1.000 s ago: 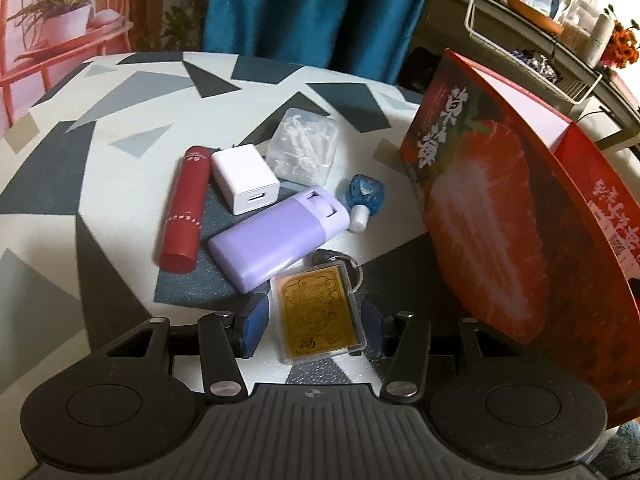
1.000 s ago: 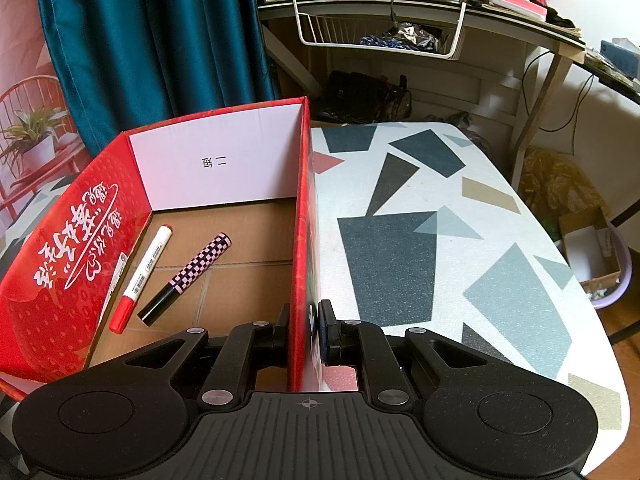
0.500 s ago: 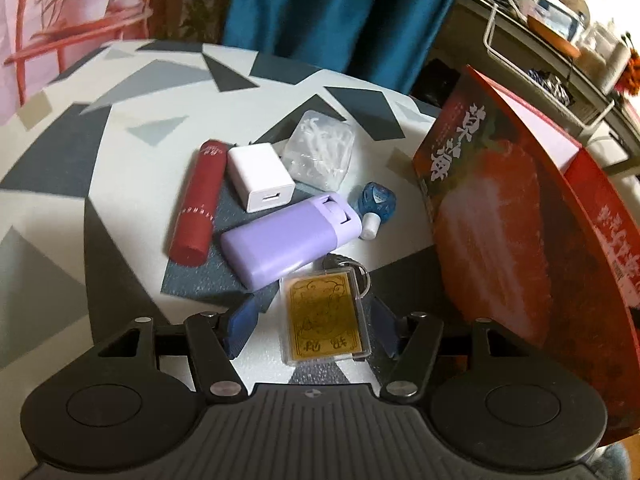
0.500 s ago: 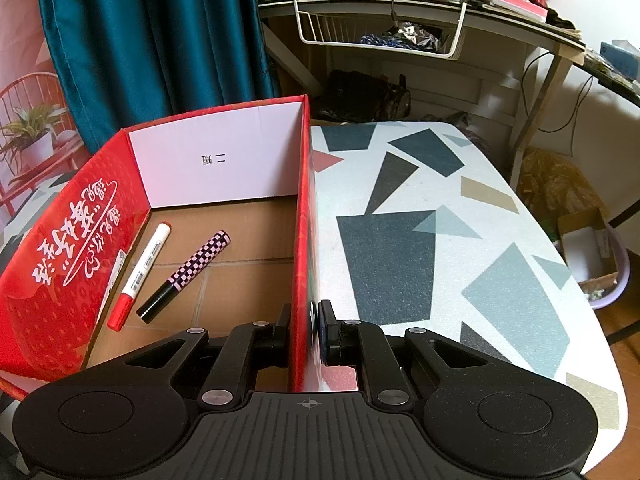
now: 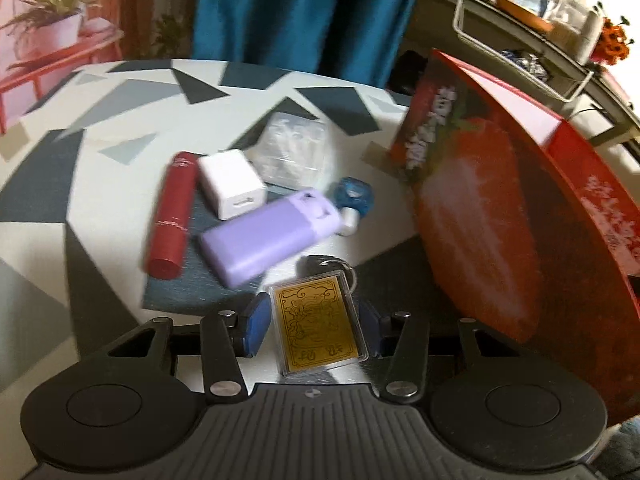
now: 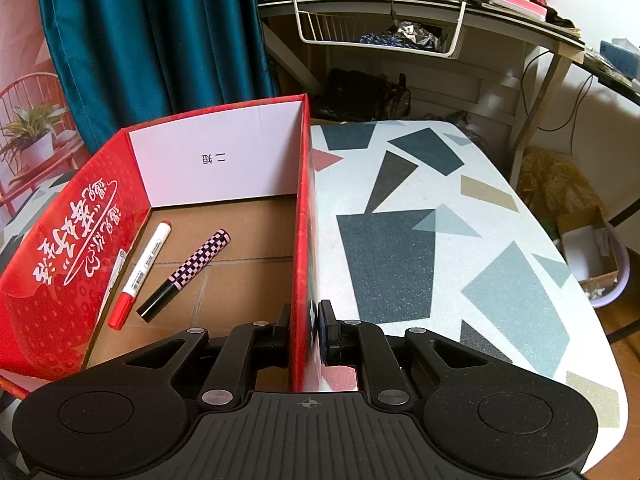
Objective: Organize rigid objects
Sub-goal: 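Move the left tool down toward the gold card, then grasp the gold card with the left gripper, carry it into the red box, release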
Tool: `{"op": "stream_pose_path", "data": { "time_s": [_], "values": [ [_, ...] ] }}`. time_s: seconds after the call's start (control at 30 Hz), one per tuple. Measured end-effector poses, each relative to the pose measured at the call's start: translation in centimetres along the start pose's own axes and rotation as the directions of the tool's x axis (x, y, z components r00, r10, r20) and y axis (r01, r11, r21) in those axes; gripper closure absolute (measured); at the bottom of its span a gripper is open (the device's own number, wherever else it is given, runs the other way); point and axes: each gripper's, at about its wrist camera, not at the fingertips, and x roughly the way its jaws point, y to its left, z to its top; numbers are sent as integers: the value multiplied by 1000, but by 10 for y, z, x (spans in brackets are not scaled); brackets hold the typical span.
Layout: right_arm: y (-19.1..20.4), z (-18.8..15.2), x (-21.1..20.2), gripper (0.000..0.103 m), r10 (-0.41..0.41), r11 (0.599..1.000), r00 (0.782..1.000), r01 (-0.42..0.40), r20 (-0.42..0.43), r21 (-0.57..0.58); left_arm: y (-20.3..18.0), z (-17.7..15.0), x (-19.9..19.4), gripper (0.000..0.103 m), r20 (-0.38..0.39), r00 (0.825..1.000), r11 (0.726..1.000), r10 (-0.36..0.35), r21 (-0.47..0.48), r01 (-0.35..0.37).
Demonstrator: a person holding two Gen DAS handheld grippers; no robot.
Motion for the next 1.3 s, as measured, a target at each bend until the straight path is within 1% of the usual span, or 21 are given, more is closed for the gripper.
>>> {"op": "stream_pose_path", "data": {
  "time_s": [0.1, 0.23, 0.43, 0.57, 0.7, 0.77, 0.87, 1.07, 1.13, 1.2, 1.3],
  "values": [
    [0, 0, 0, 92, 1, 1000, 1000, -1, 0, 1, -6, -2, 0, 53, 5, 1000, 999, 11, 38, -11],
    [0, 0, 0, 92, 1, 1000, 1000, -1, 0, 1, -9, -2, -3, 54, 22, 1000, 998, 20, 63, -21],
    [0, 0, 0, 92, 1, 1000, 1000, -1, 0, 1, -13, 5, -10, 53, 58, 998, 990, 14, 141, -22],
    [1, 0, 0, 92, 0, 1000, 1000, 0, 0, 0, -13, 26, -20, 54, 97, 995, 985, -14, 171, -2],
    [2, 0, 0, 92, -1, 1000, 1000, 1, -1, -1, -20, 56, -37, 53, 162, 985, 979, -61, 203, 28],
    [2, 0, 0, 92, 0, 1000, 1000, 0, -1, 0, -30, 71, -44, 53, 189, 978, 970, -91, 238, 45],
    [2, 0, 0, 92, 0, 1000, 1000, 0, -1, -1, -49, 84, -49, 53, 206, 968, 953, -144, 292, 80],
    [2, 0, 0, 92, 0, 1000, 1000, 0, -1, 0, -96, 93, -53, 53, 197, 950, 897, -244, 417, 144],
    [2, 0, 0, 92, 0, 1000, 1000, 0, -1, -1, -109, 93, -49, 53, 184, 948, 881, -259, 448, 154],
    [2, 0, 0, 92, 1, 1000, 1000, -1, -1, 0, -118, 91, -42, 53, 168, 950, 869, -264, 468, 159],
    [2, 0, 1, 92, 3, 1000, 1000, -3, -2, 0, -125, 87, -29, 53, 133, 953, 853, -272, 492, 174]
  ]
}}
